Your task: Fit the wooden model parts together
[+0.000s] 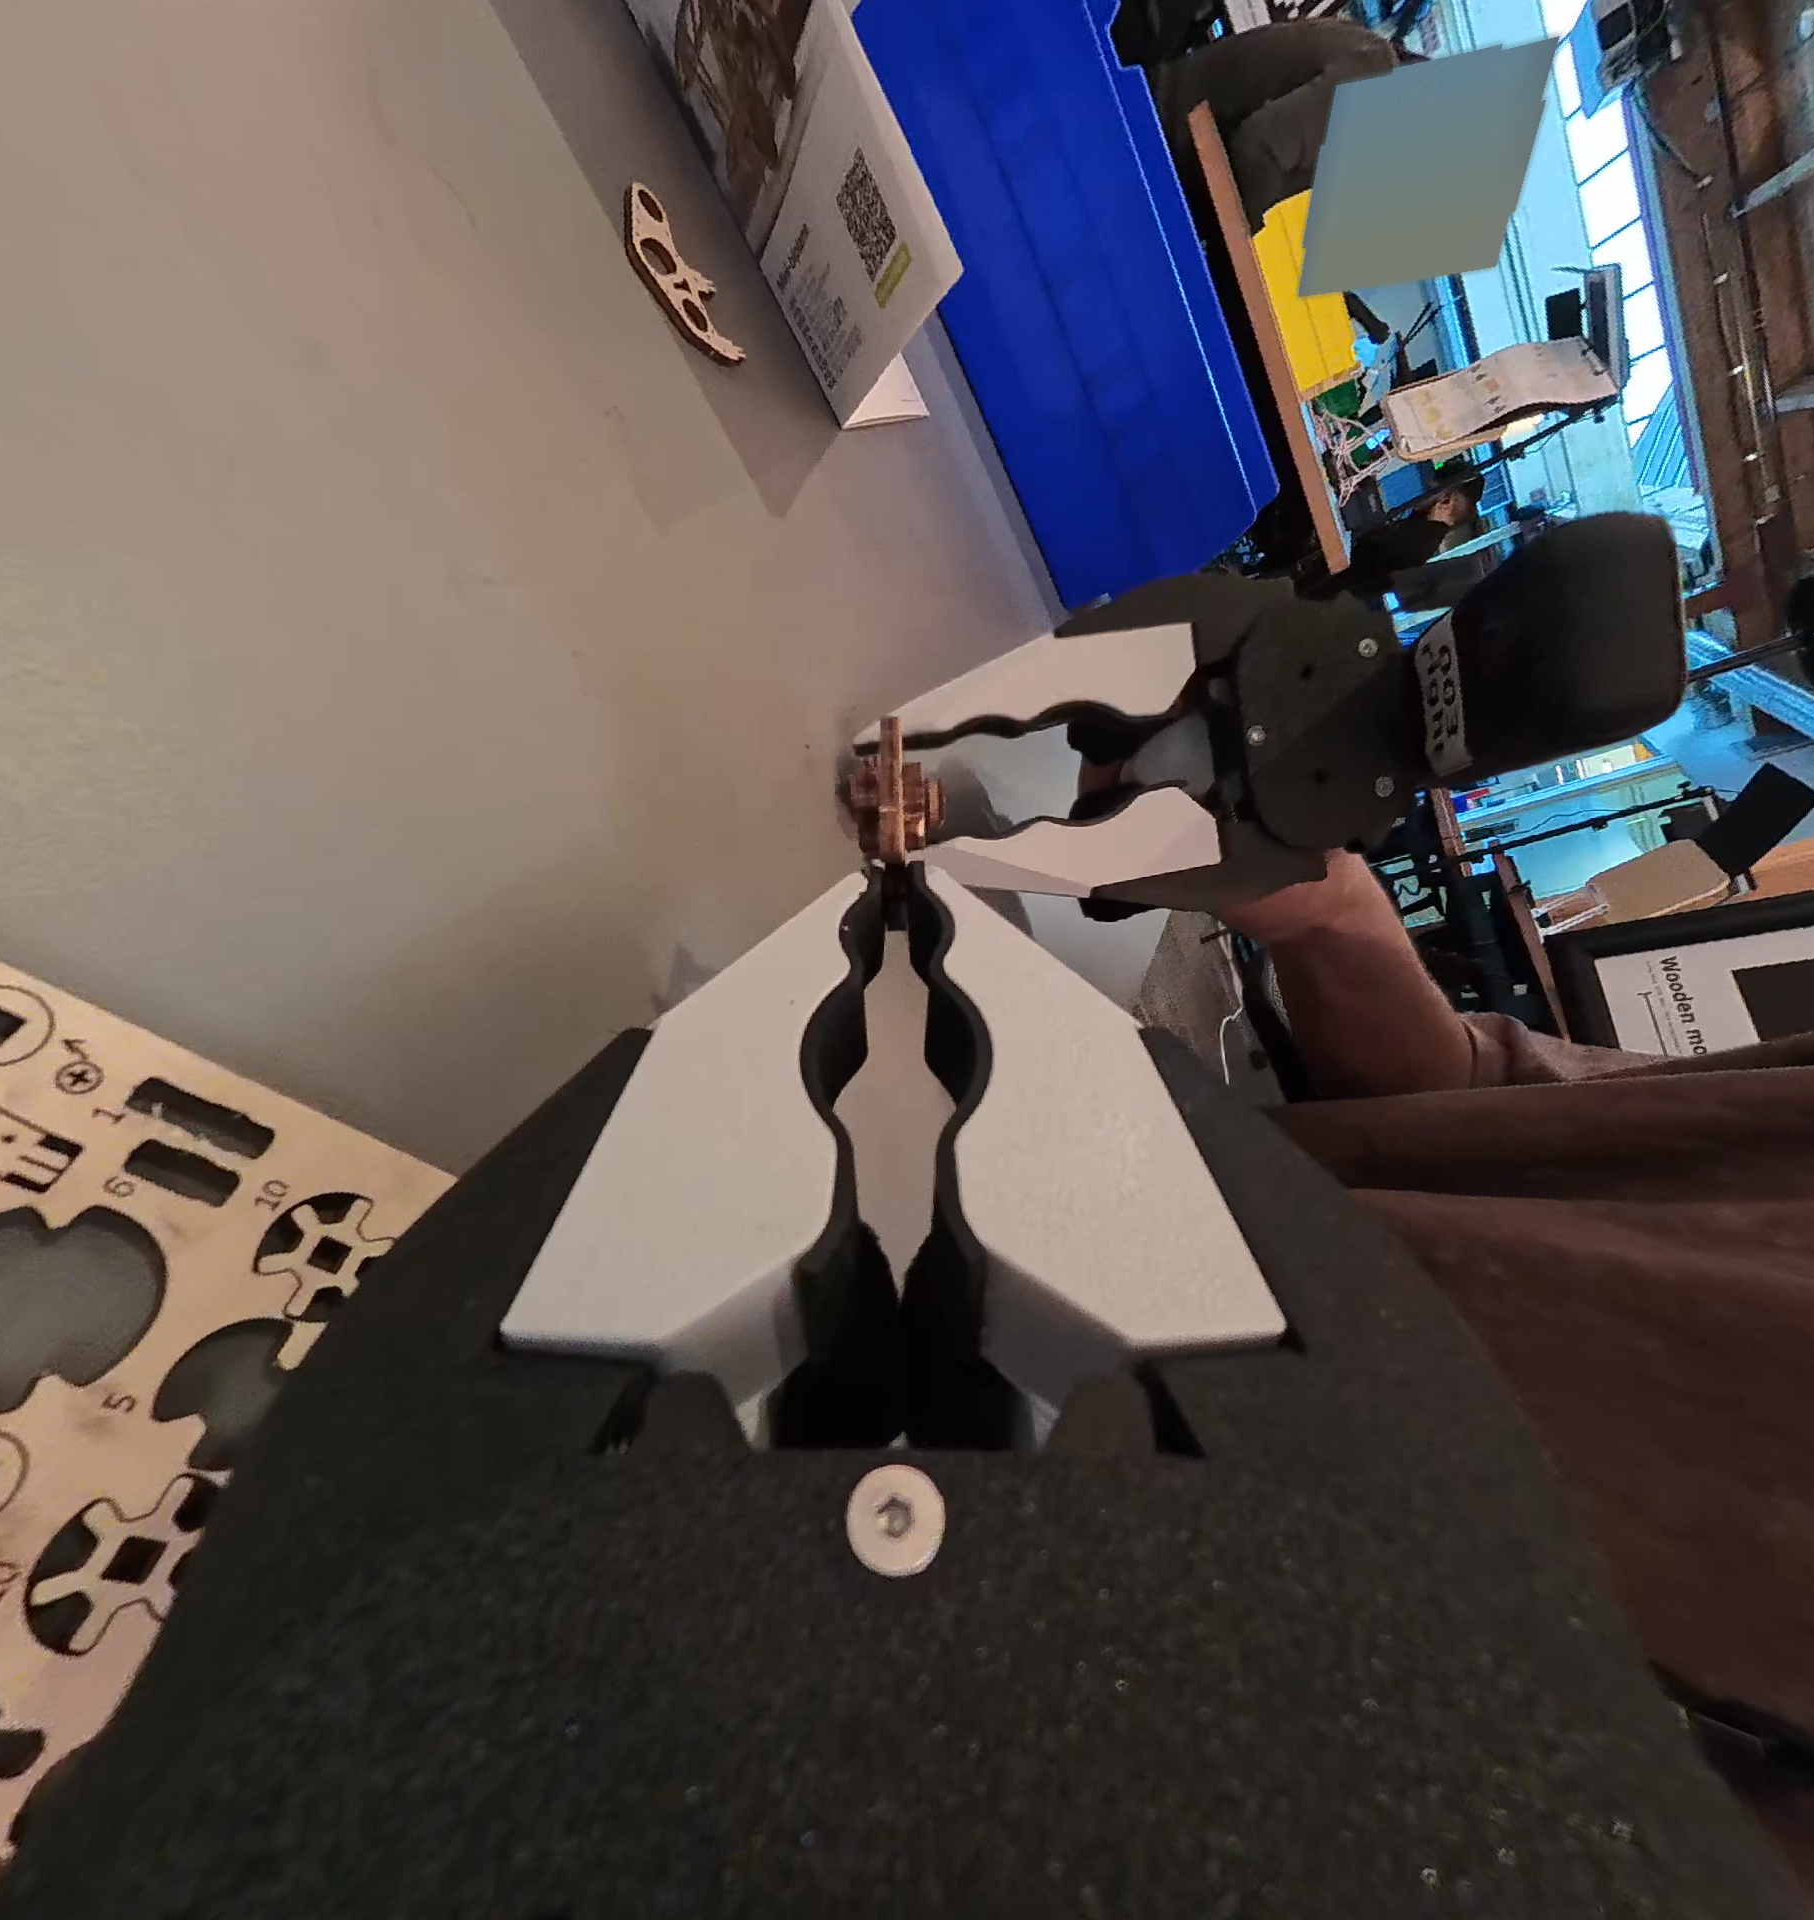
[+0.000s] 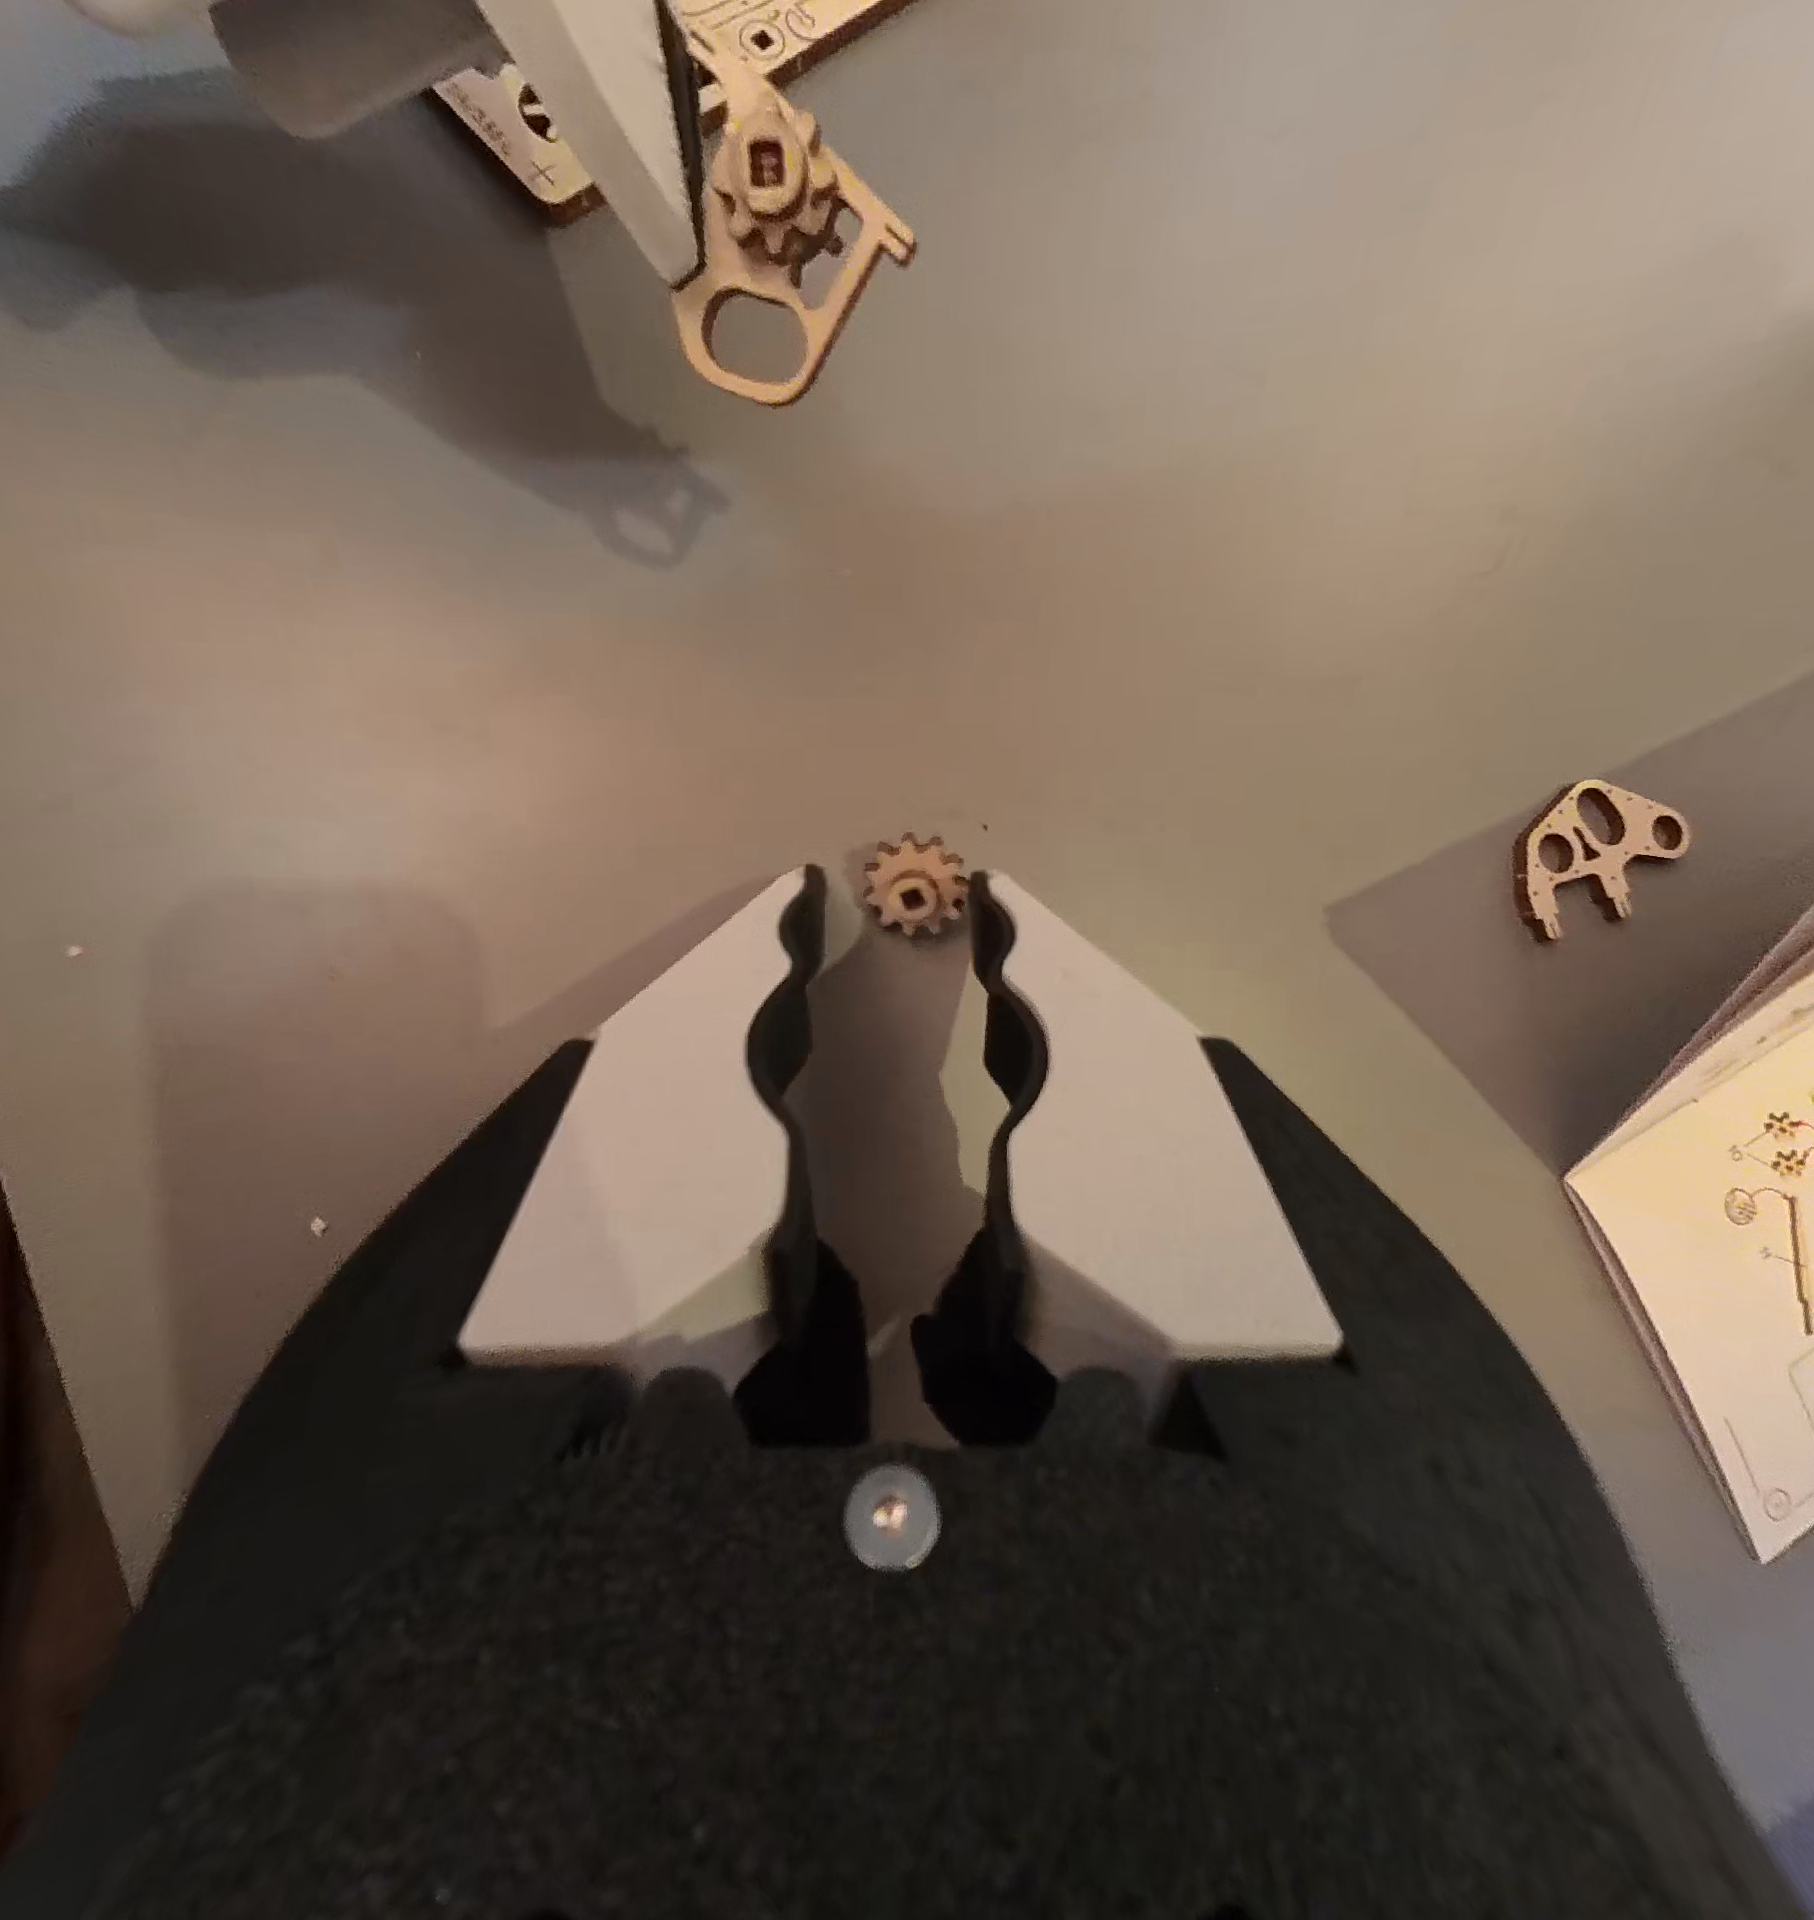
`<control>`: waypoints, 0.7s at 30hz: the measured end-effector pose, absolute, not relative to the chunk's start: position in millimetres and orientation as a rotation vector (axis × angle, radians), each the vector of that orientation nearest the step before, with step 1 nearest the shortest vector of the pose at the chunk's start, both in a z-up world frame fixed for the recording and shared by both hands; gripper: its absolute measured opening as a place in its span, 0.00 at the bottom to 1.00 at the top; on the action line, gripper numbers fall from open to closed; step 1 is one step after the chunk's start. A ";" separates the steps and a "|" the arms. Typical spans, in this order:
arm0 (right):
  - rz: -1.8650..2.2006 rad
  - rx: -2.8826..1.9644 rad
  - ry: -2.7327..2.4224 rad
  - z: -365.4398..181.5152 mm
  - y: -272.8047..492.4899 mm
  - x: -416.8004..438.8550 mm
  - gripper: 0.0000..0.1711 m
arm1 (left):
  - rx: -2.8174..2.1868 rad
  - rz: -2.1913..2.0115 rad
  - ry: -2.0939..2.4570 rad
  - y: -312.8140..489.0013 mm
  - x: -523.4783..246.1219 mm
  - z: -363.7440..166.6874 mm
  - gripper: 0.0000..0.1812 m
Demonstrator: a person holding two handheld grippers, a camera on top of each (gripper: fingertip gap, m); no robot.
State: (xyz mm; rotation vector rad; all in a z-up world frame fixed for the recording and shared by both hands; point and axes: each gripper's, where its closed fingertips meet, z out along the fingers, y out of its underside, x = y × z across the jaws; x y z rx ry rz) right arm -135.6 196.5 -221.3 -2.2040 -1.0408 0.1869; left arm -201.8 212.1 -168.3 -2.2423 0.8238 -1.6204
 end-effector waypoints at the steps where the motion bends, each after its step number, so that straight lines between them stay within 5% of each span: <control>1: 0.181 -2.203 -1.044 -221.8 196.8 -135.9 0.12 | -2.242 -1.622 0.824 212.1 -202.0 -168.2 0.01; 7: 0.210 -2.170 -0.995 -206.9 201.7 -137.6 0.11 | -2.238 -1.620 0.817 213.9 -203.0 -167.5 0.01; 12: 0.581 -1.964 -0.789 -142.0 204.6 -180.7 0.11 | -2.220 -1.625 0.829 212.1 -200.6 -164.8 0.01; 21: 0.432 -2.031 -0.847 -146.6 209.6 -188.8 0.11 | -2.189 -1.868 0.661 207.7 -195.0 -151.4 0.01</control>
